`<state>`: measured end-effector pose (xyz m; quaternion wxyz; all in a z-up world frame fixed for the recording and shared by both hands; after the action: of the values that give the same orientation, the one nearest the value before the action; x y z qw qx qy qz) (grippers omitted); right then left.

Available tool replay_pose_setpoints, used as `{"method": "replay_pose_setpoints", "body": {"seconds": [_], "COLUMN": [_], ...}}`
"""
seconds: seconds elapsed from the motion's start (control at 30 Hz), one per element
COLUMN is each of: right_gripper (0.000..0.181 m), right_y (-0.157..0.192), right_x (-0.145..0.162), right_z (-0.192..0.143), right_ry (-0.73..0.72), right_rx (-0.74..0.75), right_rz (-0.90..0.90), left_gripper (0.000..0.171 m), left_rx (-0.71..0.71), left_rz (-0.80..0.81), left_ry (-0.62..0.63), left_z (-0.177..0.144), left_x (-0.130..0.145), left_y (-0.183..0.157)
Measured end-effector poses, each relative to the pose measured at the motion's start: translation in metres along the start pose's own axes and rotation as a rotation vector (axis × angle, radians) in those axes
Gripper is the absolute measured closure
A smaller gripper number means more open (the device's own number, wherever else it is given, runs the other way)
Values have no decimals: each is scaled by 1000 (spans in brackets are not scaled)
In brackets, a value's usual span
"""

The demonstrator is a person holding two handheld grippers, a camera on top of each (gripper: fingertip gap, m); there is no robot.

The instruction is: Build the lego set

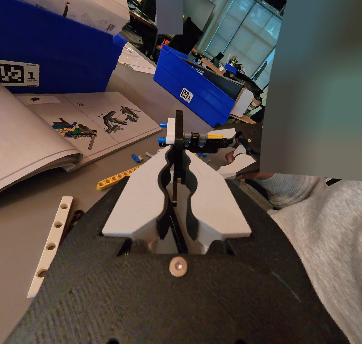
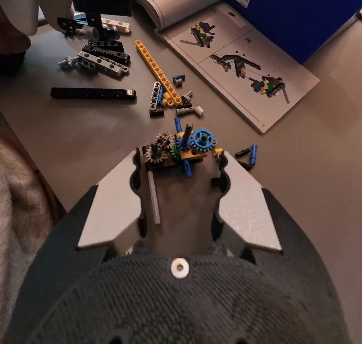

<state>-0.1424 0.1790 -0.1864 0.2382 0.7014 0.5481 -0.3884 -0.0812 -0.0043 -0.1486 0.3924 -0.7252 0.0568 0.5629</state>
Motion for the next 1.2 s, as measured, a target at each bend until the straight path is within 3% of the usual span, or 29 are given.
{"method": "replay_pose_setpoints", "body": {"seconds": [0.43,1.2], "right_gripper": [115,118], "right_y": [2,1], "right_x": [-1,1], "right_z": [0,-8], "right_ry": [-4,-19], "right_rx": [4,16], "right_rz": [-5,52], "left_gripper": [166,166], "left_rx": [1,-19], "left_rz": [3,61], "left_ry": [2,86], "left_z": [0,6], "left_x": [0,7], "left_y": [-1,-6]}}
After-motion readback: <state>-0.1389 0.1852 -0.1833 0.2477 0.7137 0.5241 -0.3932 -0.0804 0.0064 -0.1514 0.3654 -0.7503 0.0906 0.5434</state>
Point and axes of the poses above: each gripper's, where its closed fingertips meet, z out along the fingers, x out of its underside, y = z × x across the jaws, the point moved 7 cm from there along -z, back along the fingers, and after that the axes turned 4 degrees about -y, right-handed, at the moved point
